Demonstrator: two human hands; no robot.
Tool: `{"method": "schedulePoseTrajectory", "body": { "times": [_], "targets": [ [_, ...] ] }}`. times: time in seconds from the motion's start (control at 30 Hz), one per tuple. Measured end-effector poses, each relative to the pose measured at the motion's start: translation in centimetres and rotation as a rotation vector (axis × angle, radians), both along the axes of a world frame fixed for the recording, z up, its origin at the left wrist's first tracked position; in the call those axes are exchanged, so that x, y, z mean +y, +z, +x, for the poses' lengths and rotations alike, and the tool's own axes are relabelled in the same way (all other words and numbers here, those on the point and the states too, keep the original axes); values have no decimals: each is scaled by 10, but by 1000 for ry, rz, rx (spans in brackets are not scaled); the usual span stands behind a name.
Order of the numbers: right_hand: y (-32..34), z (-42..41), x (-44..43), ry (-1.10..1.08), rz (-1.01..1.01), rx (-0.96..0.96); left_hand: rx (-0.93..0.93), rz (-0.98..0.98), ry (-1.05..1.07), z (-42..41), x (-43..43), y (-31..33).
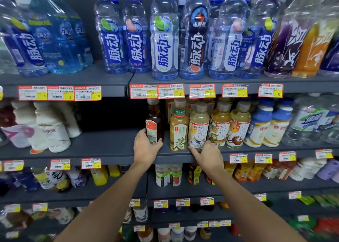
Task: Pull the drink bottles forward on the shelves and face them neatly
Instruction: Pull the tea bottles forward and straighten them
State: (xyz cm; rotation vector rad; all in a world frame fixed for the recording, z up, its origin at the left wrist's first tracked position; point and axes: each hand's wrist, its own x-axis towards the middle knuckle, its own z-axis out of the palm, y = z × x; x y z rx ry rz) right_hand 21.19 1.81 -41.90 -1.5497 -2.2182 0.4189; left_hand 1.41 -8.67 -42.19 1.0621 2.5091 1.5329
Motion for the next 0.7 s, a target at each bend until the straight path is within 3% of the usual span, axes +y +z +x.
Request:
{"method": "schedulePoseTrajectory", "body": {
  "times": [0.2, 0.4, 0.63, 0.7],
  "targets": [
    [-2, 2, -3, 8, 28, 32, -77, -33, -187, -7, -19, 2],
    [-1, 1, -2, 13, 22, 11, -57, -3, -20, 10, 0, 3],
    [-3, 1, -1, 7, 24, 2, -88, -2, -251, -7, -12, 5],
    [-3, 1, -1, 5, 24, -5, -115, -9, -204, -3, -10, 8]
  ]
}}
